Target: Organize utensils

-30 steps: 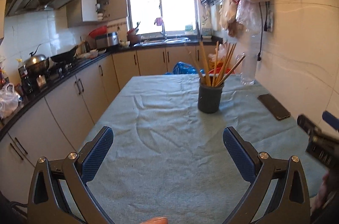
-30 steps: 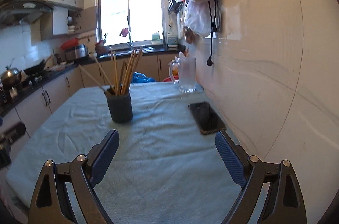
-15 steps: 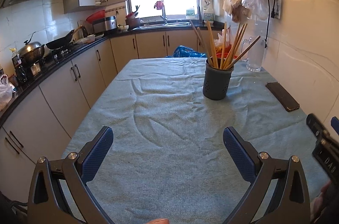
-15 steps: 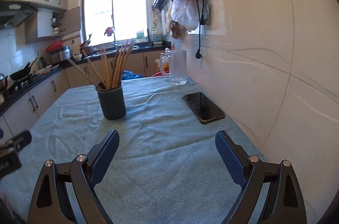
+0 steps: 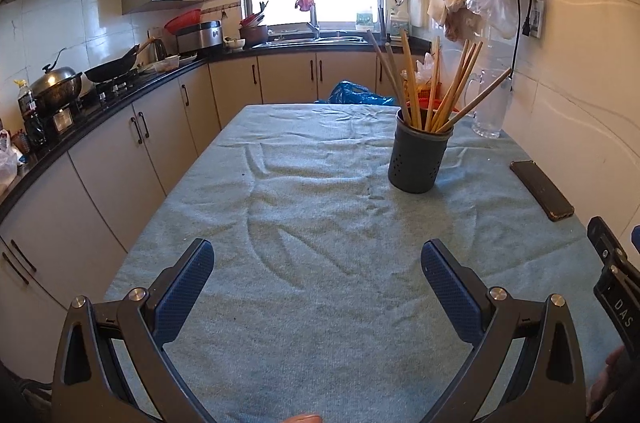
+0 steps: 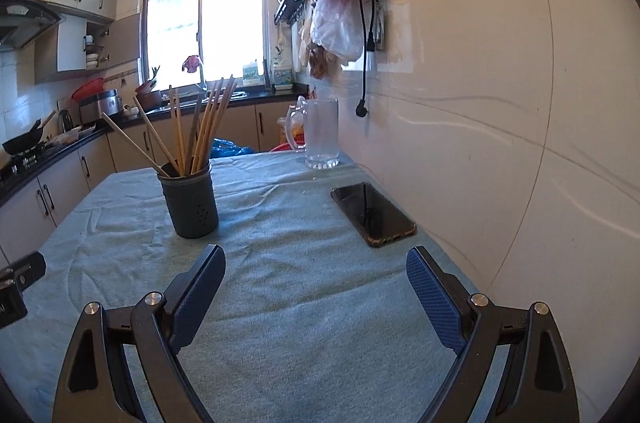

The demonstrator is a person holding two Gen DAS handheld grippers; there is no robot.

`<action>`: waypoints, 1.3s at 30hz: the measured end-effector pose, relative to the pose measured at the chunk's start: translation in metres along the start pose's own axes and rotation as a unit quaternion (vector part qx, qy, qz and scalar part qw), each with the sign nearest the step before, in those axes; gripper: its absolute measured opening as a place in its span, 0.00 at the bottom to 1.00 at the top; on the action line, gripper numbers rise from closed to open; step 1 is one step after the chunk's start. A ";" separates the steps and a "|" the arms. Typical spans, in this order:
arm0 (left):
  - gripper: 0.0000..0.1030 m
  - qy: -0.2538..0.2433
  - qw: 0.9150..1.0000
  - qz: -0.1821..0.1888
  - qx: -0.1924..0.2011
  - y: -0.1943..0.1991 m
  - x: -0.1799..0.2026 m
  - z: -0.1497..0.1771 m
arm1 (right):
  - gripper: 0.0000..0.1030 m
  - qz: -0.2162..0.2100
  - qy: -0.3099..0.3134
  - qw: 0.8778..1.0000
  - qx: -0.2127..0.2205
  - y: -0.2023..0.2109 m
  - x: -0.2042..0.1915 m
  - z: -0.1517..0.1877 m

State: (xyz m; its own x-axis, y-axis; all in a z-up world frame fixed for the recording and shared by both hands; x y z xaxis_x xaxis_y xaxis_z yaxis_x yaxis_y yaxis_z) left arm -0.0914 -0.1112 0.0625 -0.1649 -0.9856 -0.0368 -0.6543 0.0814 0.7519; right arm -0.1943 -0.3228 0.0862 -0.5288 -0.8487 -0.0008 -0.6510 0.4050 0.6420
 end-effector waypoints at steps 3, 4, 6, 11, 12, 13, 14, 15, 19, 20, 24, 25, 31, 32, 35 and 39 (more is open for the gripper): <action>1.00 -0.002 1.000 -0.001 0.004 0.000 0.001 -0.002 | 0.92 0.002 0.004 1.000 0.007 0.001 -0.001 -0.004; 1.00 -0.004 1.000 -0.003 0.006 0.001 0.001 -0.004 | 0.92 0.001 0.005 1.000 0.008 0.001 -0.001 -0.005; 1.00 -0.006 1.000 -0.006 0.012 0.003 0.000 -0.008 | 0.92 0.000 0.009 1.000 0.009 -0.001 -0.003 -0.008; 1.00 -0.008 1.000 -0.011 0.024 0.011 -0.002 -0.018 | 0.92 -0.005 0.026 1.000 0.002 -0.009 -0.008 -0.012; 1.00 -0.009 1.000 -0.010 0.025 0.011 -0.002 -0.019 | 0.92 -0.007 0.029 1.000 0.000 -0.010 -0.010 -0.012; 1.00 -0.010 1.000 -0.008 0.025 0.012 -0.002 -0.020 | 0.92 -0.008 0.030 1.000 -0.002 -0.011 -0.011 -0.012; 1.00 -0.011 1.000 -0.006 0.024 0.012 -0.001 -0.020 | 0.92 -0.009 0.032 0.999 -0.003 -0.012 -0.012 -0.012; 1.00 -0.012 1.000 -0.004 0.023 0.012 0.001 -0.020 | 0.92 -0.010 0.033 0.999 -0.004 -0.013 -0.014 -0.012; 1.00 -0.017 1.000 0.004 0.016 0.009 0.005 -0.018 | 0.92 -0.016 0.040 0.999 -0.006 -0.015 -0.019 -0.012; 1.00 -0.018 1.000 0.004 0.015 0.009 0.006 -0.018 | 0.92 -0.016 0.041 0.999 -0.005 -0.015 -0.020 -0.012; 1.00 -0.021 1.000 0.006 0.011 0.005 0.008 -0.017 | 0.92 -0.018 0.043 0.999 -0.002 -0.016 -0.022 -0.018; 1.00 -0.020 1.000 0.007 0.010 0.004 0.009 -0.017 | 0.92 -0.019 0.042 0.999 -0.002 -0.017 -0.022 -0.018; 1.00 -0.019 1.000 0.007 -0.002 -0.006 0.008 -0.014 | 0.92 -0.024 0.041 0.999 -0.016 -0.025 -0.025 -0.014; 1.00 -0.019 1.000 0.008 -0.004 -0.007 0.008 -0.013 | 0.92 -0.025 0.041 0.999 -0.017 -0.026 -0.026 -0.013; 1.00 -0.019 1.000 0.010 -0.009 -0.011 0.008 -0.012 | 0.92 -0.025 0.043 0.999 -0.020 -0.027 -0.029 -0.012; 1.00 -0.017 1.000 0.013 -0.014 -0.015 0.007 -0.011 | 0.92 -0.025 0.045 0.998 -0.022 -0.029 -0.031 -0.012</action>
Point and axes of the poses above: each gripper's, at about its wrist camera, not at the fingertips, and y roughly against the way its jaws point, x to its right, z to its underside, the point moved 9 cm from there along -y, roughly the way its jaws point, and after that the axes turned 14 degrees about -x, right-handed, at the moved point
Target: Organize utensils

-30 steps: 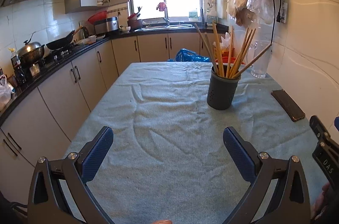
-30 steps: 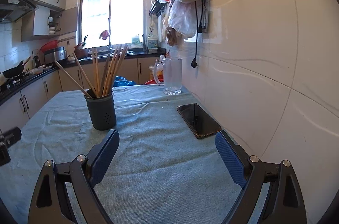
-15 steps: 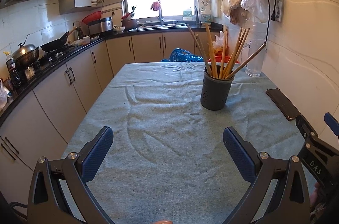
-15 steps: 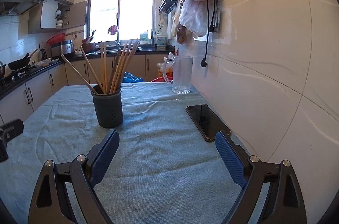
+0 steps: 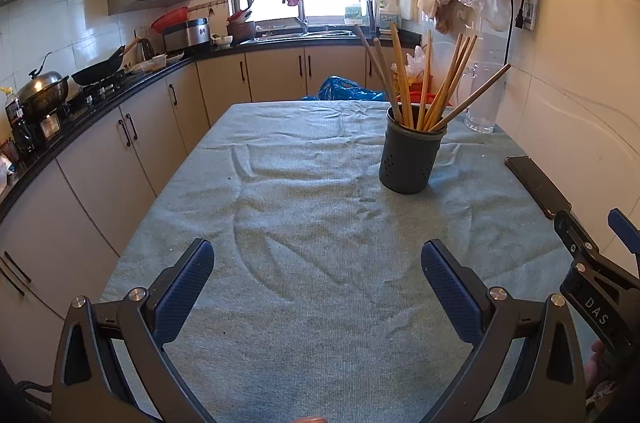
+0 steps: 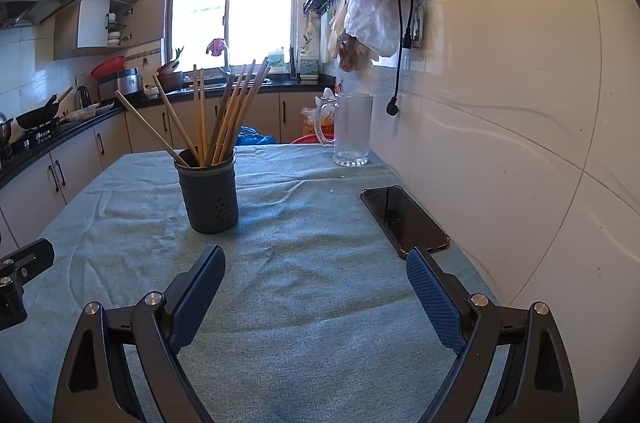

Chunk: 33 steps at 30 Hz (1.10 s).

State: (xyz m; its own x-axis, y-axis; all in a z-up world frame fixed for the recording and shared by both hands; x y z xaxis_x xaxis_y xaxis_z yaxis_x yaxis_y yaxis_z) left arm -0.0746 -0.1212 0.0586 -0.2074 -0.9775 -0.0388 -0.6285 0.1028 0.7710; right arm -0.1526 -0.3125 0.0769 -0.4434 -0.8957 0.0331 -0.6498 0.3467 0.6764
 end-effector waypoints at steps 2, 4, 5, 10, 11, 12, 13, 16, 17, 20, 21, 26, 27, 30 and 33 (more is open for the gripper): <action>1.00 0.001 1.000 0.002 -0.003 -0.002 -0.001 0.000 | 0.92 0.000 0.001 1.000 -0.002 -0.001 -0.001 0.001; 1.00 0.002 1.000 0.004 -0.005 -0.004 -0.001 0.001 | 0.92 0.000 0.003 1.000 -0.004 -0.003 -0.003 0.001; 1.00 0.002 1.000 0.006 -0.006 -0.005 -0.001 0.001 | 0.92 0.000 0.004 1.000 -0.005 -0.003 -0.004 0.001; 1.00 0.003 1.000 0.008 -0.009 -0.007 -0.001 0.001 | 0.92 -0.001 0.009 1.000 -0.007 -0.006 -0.009 0.001; 1.00 0.002 1.000 0.009 -0.010 -0.008 -0.001 0.001 | 0.92 -0.002 0.010 1.000 -0.007 -0.007 -0.010 -0.001; 1.00 0.002 1.000 0.009 -0.009 -0.008 -0.001 0.001 | 0.92 -0.002 0.012 1.000 -0.006 -0.007 -0.011 -0.002; 1.00 0.002 1.000 0.009 -0.009 -0.007 -0.001 0.001 | 0.92 -0.002 0.014 1.000 -0.004 -0.007 -0.012 -0.003; 1.00 0.000 1.000 0.007 -0.005 -0.007 0.000 -0.002 | 0.92 -0.003 0.017 1.000 0.000 -0.007 -0.015 -0.006; 1.00 0.000 1.000 0.006 -0.004 -0.007 -0.001 -0.003 | 0.92 -0.004 0.019 1.000 0.000 -0.008 -0.016 -0.007; 1.00 0.000 1.000 0.005 -0.003 -0.008 0.000 -0.007 | 0.92 -0.007 0.020 1.000 0.001 -0.009 -0.018 -0.010; 1.00 0.000 1.000 0.006 -0.003 -0.008 -0.001 -0.007 | 0.92 -0.008 0.021 1.000 0.002 -0.009 -0.018 -0.011; 1.00 -0.001 1.000 0.008 -0.008 -0.010 0.001 -0.008 | 0.92 -0.010 0.024 1.000 0.004 -0.010 -0.021 -0.012; 1.00 -0.003 1.000 0.007 -0.009 -0.011 0.002 -0.008 | 0.92 -0.011 0.025 1.000 0.003 -0.010 -0.021 -0.011; 1.00 -0.004 1.000 0.009 -0.012 -0.013 0.004 -0.007 | 0.92 -0.013 0.025 1.000 -0.001 -0.013 -0.022 -0.010; 1.00 -0.005 1.000 0.009 -0.014 -0.014 0.005 -0.007 | 0.92 -0.014 0.025 1.000 -0.002 -0.014 -0.022 -0.010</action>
Point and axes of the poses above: each gripper's, at about its wrist camera, not at the fingertips, and y roughly against the way its jaws point, x to its right, z to its underside, the point moved 9 cm from there along -y, roughly the way its jaws point, and after that the axes turned 14 degrees about -x, right-handed, at the moved point
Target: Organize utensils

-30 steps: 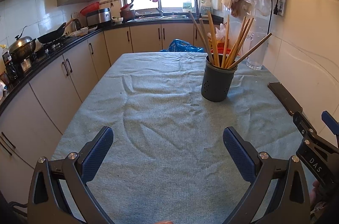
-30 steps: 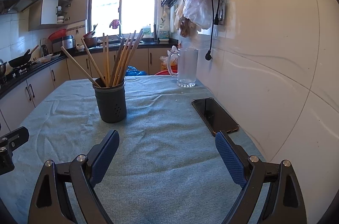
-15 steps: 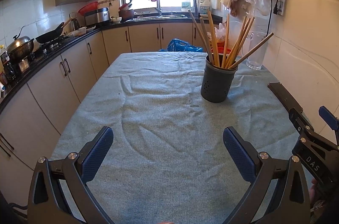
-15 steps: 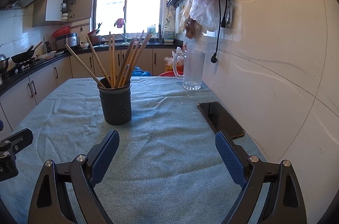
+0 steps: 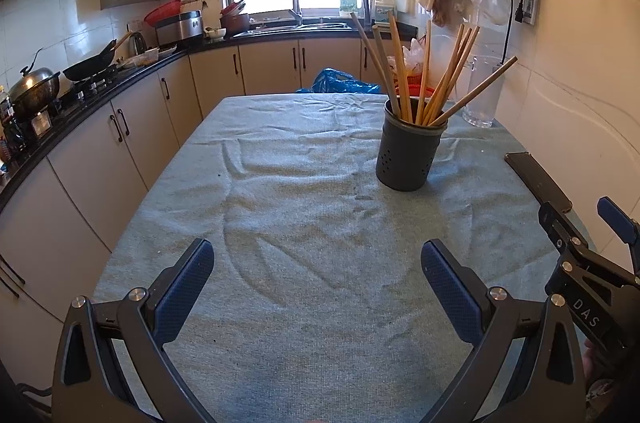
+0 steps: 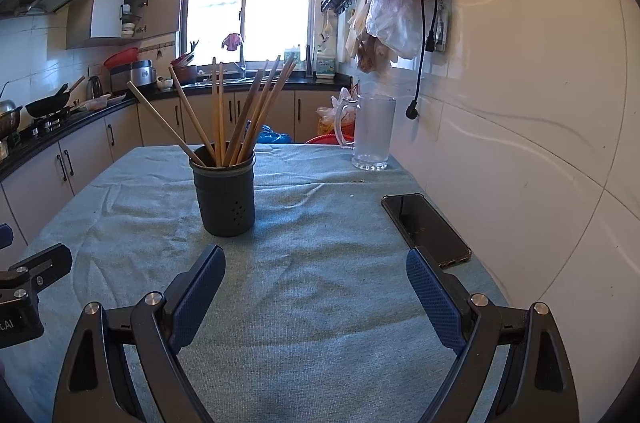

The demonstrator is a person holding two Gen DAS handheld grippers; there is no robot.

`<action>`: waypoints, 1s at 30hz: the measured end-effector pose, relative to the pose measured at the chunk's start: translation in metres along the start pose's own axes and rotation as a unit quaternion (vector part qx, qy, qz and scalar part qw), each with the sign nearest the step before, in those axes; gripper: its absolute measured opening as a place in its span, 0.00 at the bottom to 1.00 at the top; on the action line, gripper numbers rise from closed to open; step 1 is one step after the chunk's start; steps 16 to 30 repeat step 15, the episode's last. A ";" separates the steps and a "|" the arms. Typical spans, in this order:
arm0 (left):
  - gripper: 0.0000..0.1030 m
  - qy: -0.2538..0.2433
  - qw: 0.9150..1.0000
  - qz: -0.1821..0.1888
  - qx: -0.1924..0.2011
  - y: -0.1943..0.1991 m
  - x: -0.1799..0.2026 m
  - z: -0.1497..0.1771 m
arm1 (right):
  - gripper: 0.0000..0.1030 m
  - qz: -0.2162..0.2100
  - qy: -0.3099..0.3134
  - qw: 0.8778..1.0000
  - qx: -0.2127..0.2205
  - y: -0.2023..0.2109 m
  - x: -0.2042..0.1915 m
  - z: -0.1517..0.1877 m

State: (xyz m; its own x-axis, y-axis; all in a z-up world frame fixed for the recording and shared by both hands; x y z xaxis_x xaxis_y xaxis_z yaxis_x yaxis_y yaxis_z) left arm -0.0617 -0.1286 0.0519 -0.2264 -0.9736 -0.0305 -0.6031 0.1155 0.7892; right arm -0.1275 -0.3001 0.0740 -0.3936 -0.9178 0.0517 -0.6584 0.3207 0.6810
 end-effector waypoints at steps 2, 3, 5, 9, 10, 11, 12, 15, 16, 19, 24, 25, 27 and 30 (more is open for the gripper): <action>1.00 0.001 1.000 0.000 -0.001 0.000 0.000 0.001 | 0.92 0.000 -0.001 1.000 0.000 -0.002 0.001 -0.001; 1.00 0.000 1.000 -0.001 0.000 0.000 0.000 0.001 | 0.92 0.000 -0.001 1.000 0.000 -0.001 0.001 -0.001; 1.00 0.000 1.000 0.001 -0.001 0.000 0.000 0.001 | 0.92 -0.001 -0.002 1.000 -0.001 -0.002 0.000 -0.001; 1.00 0.000 1.000 0.002 -0.003 -0.002 0.001 0.002 | 0.92 -0.003 -0.003 1.000 -0.003 -0.003 0.000 0.001; 1.00 -0.001 1.000 0.002 -0.004 -0.002 0.001 0.002 | 0.92 -0.004 -0.003 1.000 -0.004 -0.004 -0.001 0.001; 1.00 -0.001 1.000 0.003 -0.005 -0.003 0.001 0.002 | 0.92 -0.005 -0.003 1.000 -0.006 -0.004 -0.001 0.001; 1.00 -0.002 1.000 0.004 -0.007 -0.004 0.002 0.003 | 0.92 -0.006 -0.002 1.000 -0.007 -0.005 -0.002 0.002; 1.00 -0.001 1.000 0.007 -0.010 -0.006 0.002 0.004 | 0.92 -0.007 -0.003 1.000 -0.010 -0.005 -0.001 0.004; 1.00 -0.001 1.000 0.007 -0.010 -0.006 0.002 0.004 | 0.92 -0.007 -0.003 1.000 -0.010 -0.005 -0.001 0.004; 1.00 -0.001 1.000 0.007 -0.010 -0.006 0.002 0.004 | 0.92 -0.007 -0.003 1.000 -0.010 -0.005 -0.001 0.004; 1.00 -0.001 1.000 0.007 -0.010 -0.006 0.002 0.004 | 0.92 -0.007 -0.003 1.000 -0.010 -0.005 -0.001 0.004; 1.00 -0.001 1.000 0.007 -0.010 -0.006 0.002 0.004 | 0.92 -0.007 -0.003 1.000 -0.010 -0.005 -0.001 0.004; 1.00 -0.001 1.000 0.007 -0.010 -0.006 0.002 0.004 | 0.92 -0.007 -0.003 1.000 -0.010 -0.005 -0.001 0.004; 1.00 -0.001 1.000 0.007 -0.010 -0.006 0.002 0.004 | 0.92 -0.007 -0.003 1.000 -0.010 -0.005 -0.001 0.004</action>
Point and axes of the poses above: each gripper's, at about its wrist camera, not at the fingertips, and y roughly against the way its jaws point, x to its right, z to its underside, the point moved 9 cm from there along -y, roughly the way its jaws point, and after that the axes turned 14 degrees about -x, right-handed, at the moved point
